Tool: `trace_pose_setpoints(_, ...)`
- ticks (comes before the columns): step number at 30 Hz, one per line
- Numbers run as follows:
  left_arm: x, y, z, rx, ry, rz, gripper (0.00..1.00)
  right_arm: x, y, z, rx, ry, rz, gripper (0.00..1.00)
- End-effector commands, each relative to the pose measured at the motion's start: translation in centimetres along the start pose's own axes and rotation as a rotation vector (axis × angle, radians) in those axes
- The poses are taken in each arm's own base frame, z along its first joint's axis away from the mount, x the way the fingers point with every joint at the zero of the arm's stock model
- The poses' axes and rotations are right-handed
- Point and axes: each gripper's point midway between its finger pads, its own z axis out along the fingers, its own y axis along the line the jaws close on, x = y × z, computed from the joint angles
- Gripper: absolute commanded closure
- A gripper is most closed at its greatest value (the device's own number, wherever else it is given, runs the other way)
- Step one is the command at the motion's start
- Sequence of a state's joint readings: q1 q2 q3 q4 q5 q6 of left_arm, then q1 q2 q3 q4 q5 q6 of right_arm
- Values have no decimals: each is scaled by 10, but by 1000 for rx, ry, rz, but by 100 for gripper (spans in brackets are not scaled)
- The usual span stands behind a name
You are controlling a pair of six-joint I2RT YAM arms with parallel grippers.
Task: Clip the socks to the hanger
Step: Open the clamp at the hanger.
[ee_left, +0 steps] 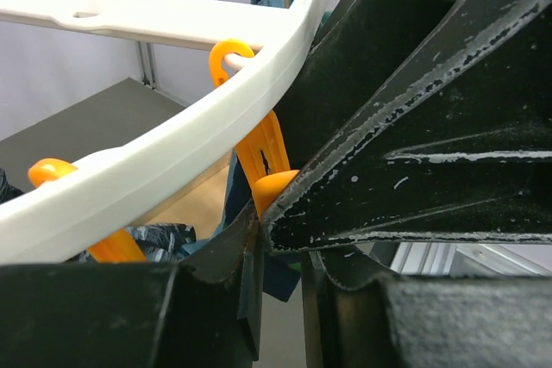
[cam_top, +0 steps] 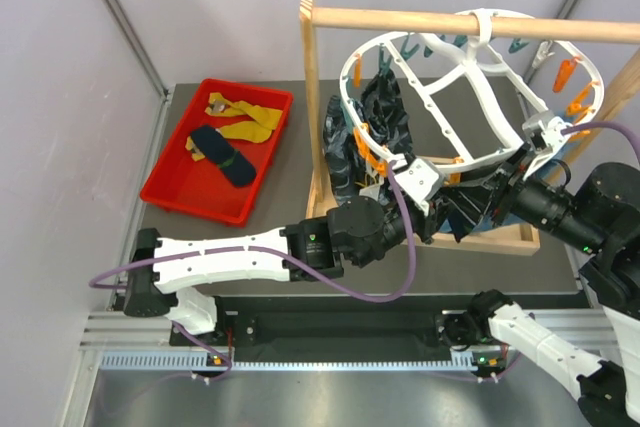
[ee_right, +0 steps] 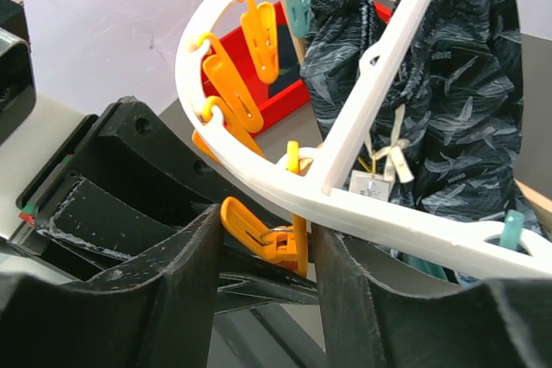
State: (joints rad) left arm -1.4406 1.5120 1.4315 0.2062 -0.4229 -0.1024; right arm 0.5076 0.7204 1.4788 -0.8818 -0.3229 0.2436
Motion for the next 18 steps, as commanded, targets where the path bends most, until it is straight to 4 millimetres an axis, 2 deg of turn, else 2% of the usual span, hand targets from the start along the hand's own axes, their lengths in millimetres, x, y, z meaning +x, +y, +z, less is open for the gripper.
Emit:
trace_pose_setpoints(1,-19,-18,1,61,-34,-26,99,-8,-5,19,-3,-21,-7,56)
trace_pose_setpoints(4,-18,-17,0,56,-29,-22,99,-6,-6,21,3,-16,-4,61)
trace_pose_setpoints(6,-17,-15,0,54,-28,-21,96,-7,-8,20,11,-21,-6,68)
trace_pose_setpoints(7,-18,-16,-2,56,-30,-24,90,-7,-10,20,20,-24,-6,77)
trace_pose_setpoints(10,-19,-16,-7,72,-36,-28,74,-6,-11,20,25,-29,-9,92)
trace_pose_setpoints(11,-19,-15,-9,73,-38,-29,62,-6,-11,20,28,-29,-10,100)
trace_pose_setpoints(14,-24,-10,-21,77,-64,-40,47,-4,-13,20,34,-30,-10,100)
trace_pose_setpoints(15,-15,-7,-26,77,-50,-34,46,-4,-14,18,38,-39,-10,100)
trace_pose_setpoints(16,-26,-5,-34,81,-74,-45,44,-4,-14,19,41,-40,-7,100)
trace_pose_setpoints(18,-23,3,-46,69,-73,-41,42,-6,-13,17,35,-53,-10,100)
